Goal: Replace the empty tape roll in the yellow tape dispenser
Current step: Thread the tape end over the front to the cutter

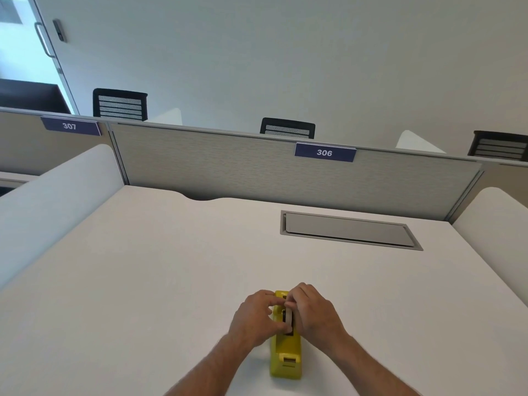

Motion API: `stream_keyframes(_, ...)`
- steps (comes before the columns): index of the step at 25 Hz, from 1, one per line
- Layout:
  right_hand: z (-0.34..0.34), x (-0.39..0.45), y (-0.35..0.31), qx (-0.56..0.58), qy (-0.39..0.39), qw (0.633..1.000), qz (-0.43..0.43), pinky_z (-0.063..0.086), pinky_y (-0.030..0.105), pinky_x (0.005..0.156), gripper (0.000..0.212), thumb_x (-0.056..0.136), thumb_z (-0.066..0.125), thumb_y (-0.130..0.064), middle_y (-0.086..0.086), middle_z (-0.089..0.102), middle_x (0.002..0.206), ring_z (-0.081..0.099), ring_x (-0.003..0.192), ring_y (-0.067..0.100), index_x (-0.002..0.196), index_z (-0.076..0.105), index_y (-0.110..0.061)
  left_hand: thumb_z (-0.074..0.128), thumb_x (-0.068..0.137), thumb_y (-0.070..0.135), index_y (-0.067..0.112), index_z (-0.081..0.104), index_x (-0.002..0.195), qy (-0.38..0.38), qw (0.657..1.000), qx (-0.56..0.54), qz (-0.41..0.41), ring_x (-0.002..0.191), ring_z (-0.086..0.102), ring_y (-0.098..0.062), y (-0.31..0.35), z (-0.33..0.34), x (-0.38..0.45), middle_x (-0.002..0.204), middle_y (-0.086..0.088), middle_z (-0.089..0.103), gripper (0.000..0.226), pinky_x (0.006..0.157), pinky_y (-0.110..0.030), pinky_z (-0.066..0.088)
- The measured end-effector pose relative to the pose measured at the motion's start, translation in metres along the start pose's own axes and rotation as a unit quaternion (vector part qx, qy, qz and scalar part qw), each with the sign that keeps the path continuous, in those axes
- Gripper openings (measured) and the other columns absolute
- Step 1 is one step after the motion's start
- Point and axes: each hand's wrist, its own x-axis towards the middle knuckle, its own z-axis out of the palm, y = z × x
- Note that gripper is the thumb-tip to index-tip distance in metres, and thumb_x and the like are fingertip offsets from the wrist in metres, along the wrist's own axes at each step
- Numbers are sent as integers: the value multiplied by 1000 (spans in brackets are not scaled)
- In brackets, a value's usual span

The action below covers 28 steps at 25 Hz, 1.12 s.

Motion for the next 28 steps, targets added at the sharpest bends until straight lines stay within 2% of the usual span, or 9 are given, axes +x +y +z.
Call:
stream_keyframes(2, -1, -4, 0, 0, -2, 1000, -1, 51, 28, 51, 11, 98, 54, -25, -5, 59, 89, 53, 80, 12, 90, 59, -19, 85, 61, 50, 47, 60, 122, -5, 1000, 0, 7, 101, 61, -6, -3, 0, -2, 136, 16, 54, 66, 87, -26, 55)
stream_keyframes(4, -1, -9, -2, 0, -4, 1000, 6, 53, 30, 54, 12, 98, 53, -27, -6, 59, 91, 53, 82, 13, 91, 59, -20, 87, 59, 53, 44, 50, 134, -19, 1000, 0, 10, 105, 59, -6, -9, -1, -6, 140, 17, 50, 84, 87, -22, 51)
stream_keyframes(6, -1, -14, -4, -2, -7, 1000, 14, 55, 33, 58, 14, 100, 53, -29, -6, 61, 93, 54, 85, 13, 94, 62, -19, 87, 58, 55, 42, 43, 140, -32, 999, 20, 16, 110, 56, -7, -13, -2, -8, 144, 17, 47, 94, 93, -24, 49)
stream_keyframes(9, -4, -20, -8, -15, 7, 1000, 5, 57, 35, 57, 13, 99, 58, -28, -4, 66, 94, 58, 86, 16, 101, 67, -18, 85, 59, 57, 45, 37, 143, -44, 997, 58, 23, 122, 52, -11, -13, -4, -11, 149, 18, 43, 98, 103, -37, 47)
stream_keyframes(11, -8, -22, -11, -28, 9, 1000, 1, 57, 35, 54, 13, 98, 60, -25, -3, 67, 91, 60, 82, 18, 100, 69, -17, 84, 60, 58, 45, 34, 144, -46, 996, 69, 21, 127, 49, -12, -12, -3, -12, 151, 18, 41, 99, 106, -39, 46)
stream_keyframes(14, -12, -22, -14, -41, 18, 999, -2, 56, 36, 50, 10, 96, 64, -23, -1, 68, 85, 62, 78, 20, 95, 71, -16, 84, 60, 58, 47, 32, 145, -50, 996, 77, 17, 128, 49, -13, -12, -3, -12, 151, 18, 41, 100, 106, -40, 46)
stream_keyframes(19, -13, -23, -16, -41, 12, 999, -2, 57, 36, 52, 12, 96, 63, -24, -3, 69, 88, 61, 80, 18, 99, 71, -17, 85, 59, 58, 47, 32, 145, -50, 996, 75, 9, 126, 50, -12, -13, -2, -12, 149, 19, 44, 101, 104, -39, 47)
stream_keyframes(23, -14, -24, -15, -51, 13, 999, -10, 51, 30, 39, 8, 85, 77, -18, -5, 67, 73, 61, 66, 16, 81, 70, -18, 85, 60, 57, 45, 32, 146, -53, 996, 76, 0, 128, 49, -13, -13, -1, -12, 151, 16, 42, 101, 105, -41, 47)
stream_keyframes(28, -11, -24, -11, -58, 11, 998, -32, 47, 27, 38, 11, 86, 76, -20, -5, 64, 72, 59, 63, 14, 79, 67, -19, 84, 59, 59, 45, 33, 145, -58, 994, 88, -7, 126, 50, -12, -12, -2, -12, 147, 16, 47, 100, 104, -39, 46)
